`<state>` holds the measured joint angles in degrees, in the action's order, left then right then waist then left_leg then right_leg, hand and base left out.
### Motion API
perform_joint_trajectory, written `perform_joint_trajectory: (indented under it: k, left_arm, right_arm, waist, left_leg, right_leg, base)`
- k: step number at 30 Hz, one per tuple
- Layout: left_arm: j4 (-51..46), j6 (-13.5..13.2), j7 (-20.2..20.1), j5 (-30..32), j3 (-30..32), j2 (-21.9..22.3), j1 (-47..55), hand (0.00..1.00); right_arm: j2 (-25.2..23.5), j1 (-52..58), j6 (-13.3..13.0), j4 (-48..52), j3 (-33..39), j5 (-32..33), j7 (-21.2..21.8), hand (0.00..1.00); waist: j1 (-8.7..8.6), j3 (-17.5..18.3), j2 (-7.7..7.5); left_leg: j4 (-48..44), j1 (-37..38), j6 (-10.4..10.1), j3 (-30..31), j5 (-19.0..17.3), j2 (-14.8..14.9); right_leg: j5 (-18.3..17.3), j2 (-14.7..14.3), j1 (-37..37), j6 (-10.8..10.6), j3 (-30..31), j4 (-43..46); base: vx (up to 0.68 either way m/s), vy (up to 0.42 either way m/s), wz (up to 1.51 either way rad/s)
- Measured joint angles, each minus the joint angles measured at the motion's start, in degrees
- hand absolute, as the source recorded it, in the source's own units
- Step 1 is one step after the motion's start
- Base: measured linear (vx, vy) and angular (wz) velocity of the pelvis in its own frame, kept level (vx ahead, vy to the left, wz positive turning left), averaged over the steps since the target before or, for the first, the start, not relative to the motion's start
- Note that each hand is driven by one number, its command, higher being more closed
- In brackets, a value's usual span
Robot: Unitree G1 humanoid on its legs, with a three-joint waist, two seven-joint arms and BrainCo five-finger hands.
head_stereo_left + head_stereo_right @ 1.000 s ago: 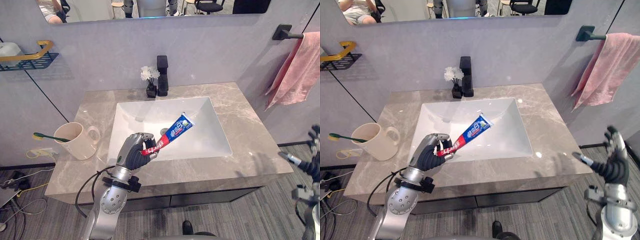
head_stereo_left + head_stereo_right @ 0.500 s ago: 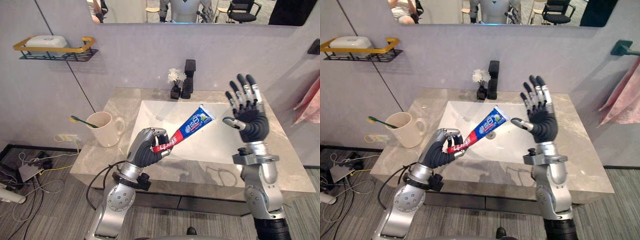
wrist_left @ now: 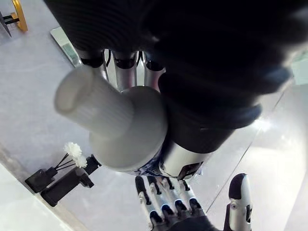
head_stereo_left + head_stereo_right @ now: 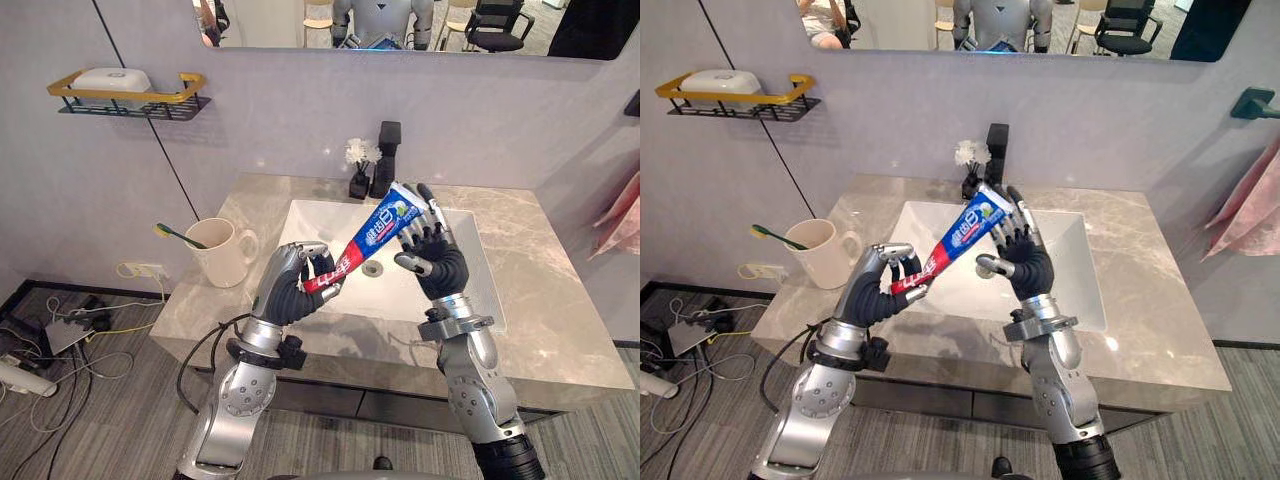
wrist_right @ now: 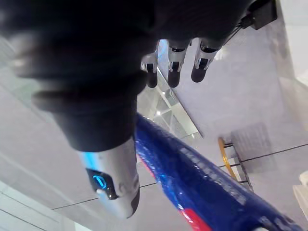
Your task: Organize washtable
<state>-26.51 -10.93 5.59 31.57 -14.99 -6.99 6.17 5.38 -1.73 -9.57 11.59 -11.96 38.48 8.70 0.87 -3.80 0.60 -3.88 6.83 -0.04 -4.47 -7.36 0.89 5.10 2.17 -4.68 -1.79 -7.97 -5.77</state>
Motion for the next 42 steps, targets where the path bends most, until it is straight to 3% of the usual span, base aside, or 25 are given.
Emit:
perform_joint_trajectory:
  k: [6,26,38,39,42]
  left_arm:
    - [0.09,0.56,0.50,-1.46,-1.91,0.03,-1.19,1.00]
    - [6.39,0.65,-0.46,-4.03,-7.70,0.10,-3.54,1.00]
    - [10.21,-1.21,-0.56,-4.60,-8.18,0.31,-2.88,1.00]
    - [10.48,-1.30,-0.56,-4.63,-8.13,0.31,-2.43,1.00]
    - [11.56,-1.41,-0.60,-4.64,-8.04,0.26,-0.93,1.00]
  right_arm:
    - [-1.63,-0.01,0.00,-2.24,-1.52,2.59,0.01,0.00]
    - [-1.81,-3.33,-0.08,-2.36,-4.87,2.66,-0.36,0.00]
    - [-1.79,-5.53,-0.08,-2.31,-4.72,3.69,-1.28,0.00]
    - [-1.79,-5.56,-0.08,-2.30,-4.73,3.69,-1.29,1.00]
    - [-1.79,-5.62,-0.08,-2.28,-4.61,3.70,-1.80,1.00]
  waist:
    - [0.03,0.32,-0.51]
    - [0.12,1.98,-1.63]
    - [0.11,2.11,-1.84]
    - [0.11,2.12,-1.84]
    - [0.12,2.11,-1.84]
  left_leg:
    - [0.02,-0.02,0.01,0.15,0.10,-0.02]
    - [1.11,0.02,-0.20,0.36,1.01,0.02]
    - [1.52,0.22,-0.20,-0.08,1.01,0.02]
    - [1.54,0.22,-0.20,-0.09,1.01,0.02]
    - [1.60,0.26,-0.20,-0.12,1.01,0.02]
  right_leg:
    - [0.00,0.03,-0.03,0.00,-0.14,-0.16]
    - [0.05,-0.07,0.33,0.04,-0.36,-0.17]
    - [0.09,-0.13,0.51,-0.01,0.17,0.00]
    - [0.09,-0.13,0.52,-0.01,0.18,0.01]
    - [0.09,-0.14,0.52,-0.01,0.24,0.00]
  base:
    - [-0.01,0.002,0.00]
    - [0.00,0.001,0.01]
    - [-0.01,0.004,-0.01]
    - [0.00,0.000,0.00]
    - [0.00,0.000,0.00]
